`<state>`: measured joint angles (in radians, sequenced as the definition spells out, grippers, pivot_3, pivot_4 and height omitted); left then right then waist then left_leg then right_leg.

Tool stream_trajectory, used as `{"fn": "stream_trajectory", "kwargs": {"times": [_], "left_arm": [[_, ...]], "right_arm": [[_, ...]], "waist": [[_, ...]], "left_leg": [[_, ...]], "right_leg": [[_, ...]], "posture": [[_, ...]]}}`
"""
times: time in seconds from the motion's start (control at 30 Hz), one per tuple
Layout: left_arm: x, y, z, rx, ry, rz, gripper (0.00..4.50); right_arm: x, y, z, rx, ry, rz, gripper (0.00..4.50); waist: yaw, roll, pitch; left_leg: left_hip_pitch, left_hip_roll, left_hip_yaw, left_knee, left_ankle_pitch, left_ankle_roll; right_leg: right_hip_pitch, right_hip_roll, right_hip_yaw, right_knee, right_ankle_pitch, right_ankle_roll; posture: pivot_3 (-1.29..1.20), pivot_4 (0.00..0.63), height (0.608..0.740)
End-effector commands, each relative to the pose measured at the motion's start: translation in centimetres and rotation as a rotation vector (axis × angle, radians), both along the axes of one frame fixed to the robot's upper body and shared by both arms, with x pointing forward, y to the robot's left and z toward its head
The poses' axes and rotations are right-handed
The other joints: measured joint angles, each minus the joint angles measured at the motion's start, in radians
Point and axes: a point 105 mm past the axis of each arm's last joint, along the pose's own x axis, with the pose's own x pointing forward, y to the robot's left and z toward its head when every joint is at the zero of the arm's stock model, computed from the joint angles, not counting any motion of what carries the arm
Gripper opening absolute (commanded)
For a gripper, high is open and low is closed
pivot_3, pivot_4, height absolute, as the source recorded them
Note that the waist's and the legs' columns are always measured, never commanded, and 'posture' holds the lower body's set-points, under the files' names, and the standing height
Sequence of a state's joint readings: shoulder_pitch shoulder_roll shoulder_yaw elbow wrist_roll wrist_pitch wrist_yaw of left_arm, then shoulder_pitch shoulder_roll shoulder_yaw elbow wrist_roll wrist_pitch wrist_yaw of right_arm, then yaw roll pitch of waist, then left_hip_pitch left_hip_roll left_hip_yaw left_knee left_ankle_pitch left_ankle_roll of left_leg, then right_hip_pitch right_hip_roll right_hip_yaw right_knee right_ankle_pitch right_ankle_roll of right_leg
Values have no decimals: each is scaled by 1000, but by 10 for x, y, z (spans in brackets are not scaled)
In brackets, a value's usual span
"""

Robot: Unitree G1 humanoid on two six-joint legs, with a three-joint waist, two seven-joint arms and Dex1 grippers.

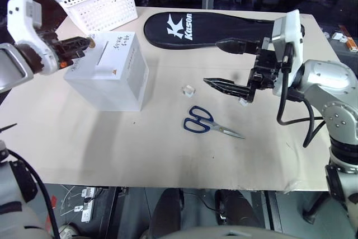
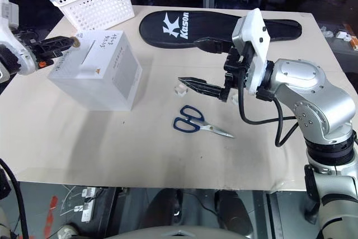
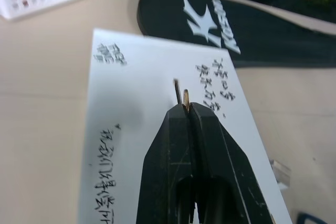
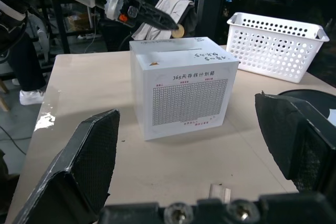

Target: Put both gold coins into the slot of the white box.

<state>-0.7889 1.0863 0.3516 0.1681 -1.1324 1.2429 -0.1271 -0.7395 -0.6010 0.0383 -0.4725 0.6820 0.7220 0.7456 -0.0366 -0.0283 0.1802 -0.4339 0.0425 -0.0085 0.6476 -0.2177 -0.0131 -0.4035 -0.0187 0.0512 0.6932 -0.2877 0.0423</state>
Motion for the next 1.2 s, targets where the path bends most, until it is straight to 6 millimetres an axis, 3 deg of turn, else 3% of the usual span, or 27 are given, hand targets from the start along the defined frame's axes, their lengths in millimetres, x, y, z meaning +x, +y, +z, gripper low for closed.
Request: {"fn": "stream_trajectory", "kwargs": {"times": [0.03, 0.33, 0.6, 0.8, 0.93, 1.03, 1.1, 1.17, 1.2], "left_arm": [[3, -6, 7, -12, -1, -17, 0], [11, -1, -8, 64, 86, 60, 0], [10, 5, -9, 121, 93, 114, 0], [6, -12, -12, 134, 89, 44, 0], [3, -9, -4, 177, 31, 71, 1225], [-4, -24, 25, 173, -141, -13, 2541], [-13, -42, 40, 150, -239, -117, 2541], [-27, -75, 52, 133, -386, -286, 2541], [-36, -91, 48, 129, -405, -388, 2541]], "right_arm": [[-6, 0, 6, 11, -57, 2, 4484], [-8, -2, 8, 23, -76, -12, 4484], [-7, -4, 9, 22, -76, -18, 4484], [-6, -3, 9, 24, -74, -14, 4484], [-8, -3, 11, 39, -76, -3, 4500], [-10, -4, 14, 56, -85, 6, 4500], [-11, -5, 15, 64, -88, 8, 4500], [-11, -9, 15, 68, -86, -4, 4500], [-11, -11, 14, 68, -82, -17, 4500]], "waist": [[1, 0, 0], [-2, 0, 0], [-5, 0, 0], [-3, 0, 0], [-3, 0, 0], [-3, 0, 0], [-1, -1, 0], [2, -1, 0], [5, -1, 0]], "left_leg": [[0, 0, 0, 0, 0, 0], [1, 0, 0, 0, 0, 0], [1, 0, 1, 1, 0, 0], [1, 0, 1, 1, 0, 0], [1, 0, 1, 1, 0, 0], [1, 0, 0, 1, 0, 0], [0, 0, 0, 1, 0, 0], [0, 0, 0, 1, 0, 0], [0, 0, 0, 1, 0, 0]], "right_leg": [[0, 0, 0, 0, 0, 0], [0, 0, 1, 1, 0, 0], [0, 0, 1, 2, 0, 0], [0, 0, 1, 2, 0, 0], [0, 0, 1, 2, 0, 0], [0, 0, 1, 2, 0, 0], [0, 0, 1, 2, 0, 0], [0, -1, 1, 2, 0, 0], [0, -1, 1, 1, 0, 0]], "posture": [[0, 150, 740], [0, 150, 740], [0, 150, 740], [0, 150, 740], [0, 150, 740], [0, 150, 740], [0, 150, 740], [0, 150, 740], [0, 150, 740]]}}
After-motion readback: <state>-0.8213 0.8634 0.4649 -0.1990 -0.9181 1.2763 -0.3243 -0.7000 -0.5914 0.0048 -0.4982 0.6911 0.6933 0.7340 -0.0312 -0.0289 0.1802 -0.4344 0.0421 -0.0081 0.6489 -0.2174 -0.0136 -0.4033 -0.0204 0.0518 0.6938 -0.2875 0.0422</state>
